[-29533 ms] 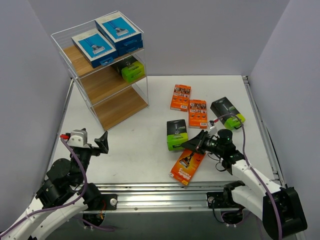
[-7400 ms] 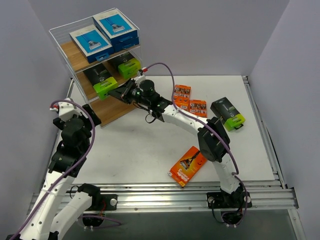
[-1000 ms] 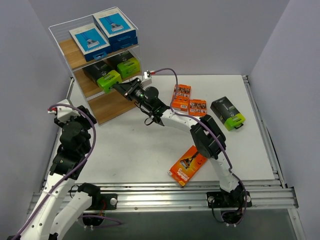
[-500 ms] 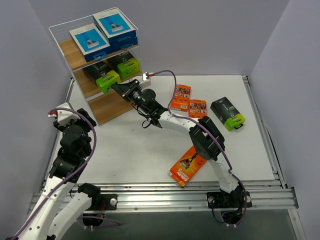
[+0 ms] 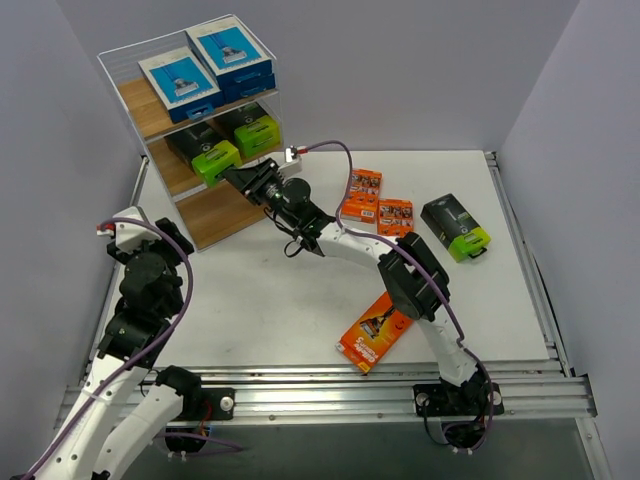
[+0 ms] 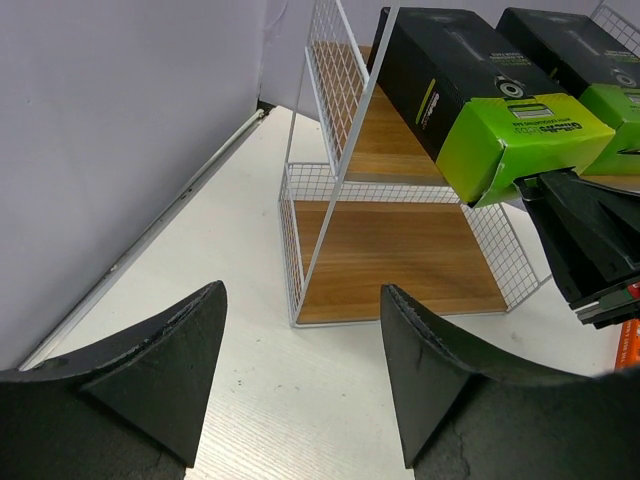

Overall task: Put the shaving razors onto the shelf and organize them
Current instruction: Place the shaving razor onto shelf

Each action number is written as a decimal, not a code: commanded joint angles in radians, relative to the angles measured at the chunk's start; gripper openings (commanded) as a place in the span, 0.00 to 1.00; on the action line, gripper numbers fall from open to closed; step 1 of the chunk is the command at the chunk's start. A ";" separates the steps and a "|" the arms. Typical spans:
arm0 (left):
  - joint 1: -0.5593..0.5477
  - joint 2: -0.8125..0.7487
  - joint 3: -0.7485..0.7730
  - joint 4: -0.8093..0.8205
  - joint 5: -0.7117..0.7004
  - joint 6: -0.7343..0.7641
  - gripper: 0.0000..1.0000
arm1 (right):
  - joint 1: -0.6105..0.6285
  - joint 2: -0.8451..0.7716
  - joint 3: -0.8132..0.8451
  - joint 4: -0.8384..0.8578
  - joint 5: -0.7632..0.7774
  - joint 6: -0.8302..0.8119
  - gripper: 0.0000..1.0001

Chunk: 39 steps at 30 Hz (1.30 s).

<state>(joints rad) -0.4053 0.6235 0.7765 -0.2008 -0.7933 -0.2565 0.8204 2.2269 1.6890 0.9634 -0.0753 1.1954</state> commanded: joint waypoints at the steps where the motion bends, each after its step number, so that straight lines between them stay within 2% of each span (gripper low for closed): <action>1: -0.007 -0.010 -0.005 0.037 -0.009 0.016 0.72 | 0.013 -0.012 0.066 0.018 -0.014 -0.017 0.22; 30: -0.026 -0.024 -0.011 0.035 0.002 0.028 0.72 | 0.019 0.077 0.238 -0.123 -0.046 0.046 0.20; 36: -0.030 -0.027 -0.011 0.034 0.000 0.031 0.72 | 0.008 0.079 0.256 -0.138 -0.058 0.064 0.06; 37: -0.030 -0.027 -0.011 0.034 0.000 0.031 0.72 | 0.008 0.079 0.255 -0.137 -0.057 0.067 0.00; 39: -0.032 -0.028 -0.011 0.034 0.003 0.031 0.72 | 0.006 0.077 0.256 -0.131 -0.055 0.069 0.00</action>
<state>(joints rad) -0.4316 0.6048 0.7631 -0.1989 -0.7925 -0.2440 0.8318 2.3074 1.8969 0.7971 -0.1200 1.2560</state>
